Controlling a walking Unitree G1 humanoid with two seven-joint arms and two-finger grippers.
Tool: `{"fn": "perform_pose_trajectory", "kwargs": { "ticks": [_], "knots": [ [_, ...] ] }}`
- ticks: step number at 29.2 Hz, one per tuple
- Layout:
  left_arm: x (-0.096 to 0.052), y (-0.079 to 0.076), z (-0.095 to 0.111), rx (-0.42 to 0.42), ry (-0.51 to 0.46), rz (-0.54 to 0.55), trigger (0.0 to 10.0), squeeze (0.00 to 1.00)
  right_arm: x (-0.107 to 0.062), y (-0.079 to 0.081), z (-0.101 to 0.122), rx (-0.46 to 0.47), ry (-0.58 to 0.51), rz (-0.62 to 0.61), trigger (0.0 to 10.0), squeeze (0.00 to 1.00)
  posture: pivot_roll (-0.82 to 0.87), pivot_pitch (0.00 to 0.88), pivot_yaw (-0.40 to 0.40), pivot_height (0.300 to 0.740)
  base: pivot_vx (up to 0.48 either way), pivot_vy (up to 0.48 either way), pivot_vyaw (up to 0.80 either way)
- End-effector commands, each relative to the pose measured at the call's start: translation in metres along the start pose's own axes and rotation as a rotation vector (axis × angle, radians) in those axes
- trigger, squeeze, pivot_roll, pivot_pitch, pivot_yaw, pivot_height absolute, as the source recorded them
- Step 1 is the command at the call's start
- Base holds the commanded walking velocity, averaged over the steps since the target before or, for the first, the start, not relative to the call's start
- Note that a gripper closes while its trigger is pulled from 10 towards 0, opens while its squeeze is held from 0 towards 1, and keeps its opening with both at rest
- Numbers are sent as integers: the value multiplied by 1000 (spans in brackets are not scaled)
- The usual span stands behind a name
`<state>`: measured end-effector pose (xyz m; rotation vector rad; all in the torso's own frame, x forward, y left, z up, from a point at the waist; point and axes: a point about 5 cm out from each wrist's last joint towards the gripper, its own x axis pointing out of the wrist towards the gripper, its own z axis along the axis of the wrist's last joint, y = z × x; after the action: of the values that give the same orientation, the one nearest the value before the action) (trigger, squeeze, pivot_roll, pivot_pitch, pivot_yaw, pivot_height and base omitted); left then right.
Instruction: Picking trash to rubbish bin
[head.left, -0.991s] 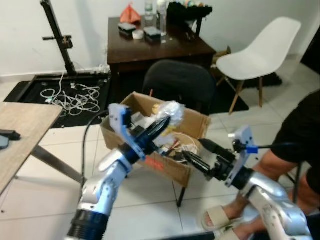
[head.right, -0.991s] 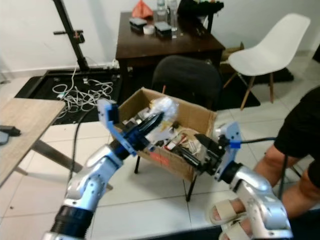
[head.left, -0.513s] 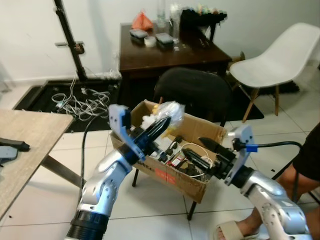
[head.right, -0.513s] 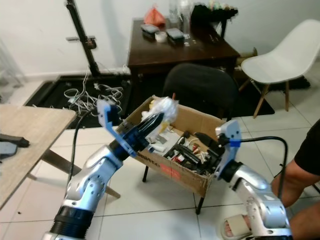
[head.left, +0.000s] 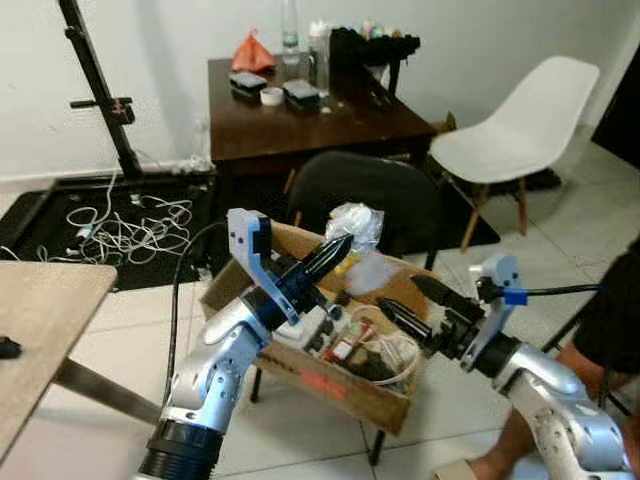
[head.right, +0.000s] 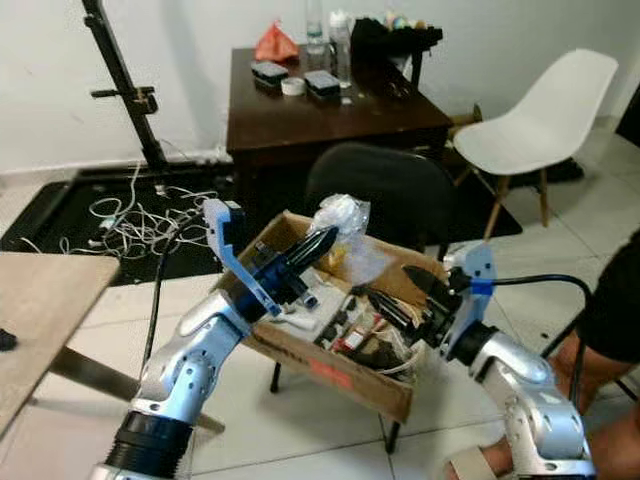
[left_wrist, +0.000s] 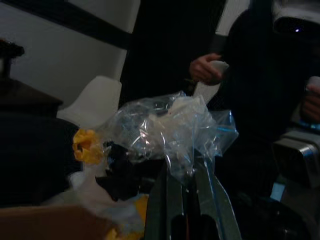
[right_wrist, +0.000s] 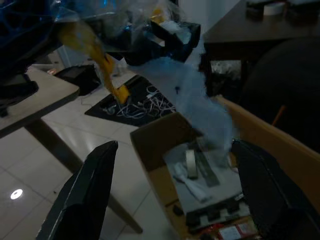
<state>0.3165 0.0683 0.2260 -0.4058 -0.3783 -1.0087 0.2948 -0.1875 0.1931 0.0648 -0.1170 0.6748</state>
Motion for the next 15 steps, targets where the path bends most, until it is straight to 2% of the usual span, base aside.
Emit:
{"fn": "perform_pose_trajectory", "kwargs": {
  "ticks": [1, 8, 12, 15],
  "knots": [
    [-2, 0, -2, 5, 11, 0, 10000, 0, -2, 0, -4, 4, 15, 1, 10000, 0, -225, 161, 82, 740, 281, 0, 0],
    [-3, 0, -4, 9, 19, 1, 10000, 0, -19, -14, -5, -11, 41, -57, 10000, 0, -225, 163, 82, 740, 279, 0, 0],
    [-4, 2, -5, 11, 24, 7, 10000, 0, -38, -32, -6, -28, 68, -138, 10000, 0, -228, 165, 84, 740, 274, 0, 0],
    [-4, 2, -6, 13, 30, 6, 10000, 0, -41, -35, -5, -32, 68, -150, 10000, 0, -229, 165, 84, 740, 275, 0, 0]
  ]
}}
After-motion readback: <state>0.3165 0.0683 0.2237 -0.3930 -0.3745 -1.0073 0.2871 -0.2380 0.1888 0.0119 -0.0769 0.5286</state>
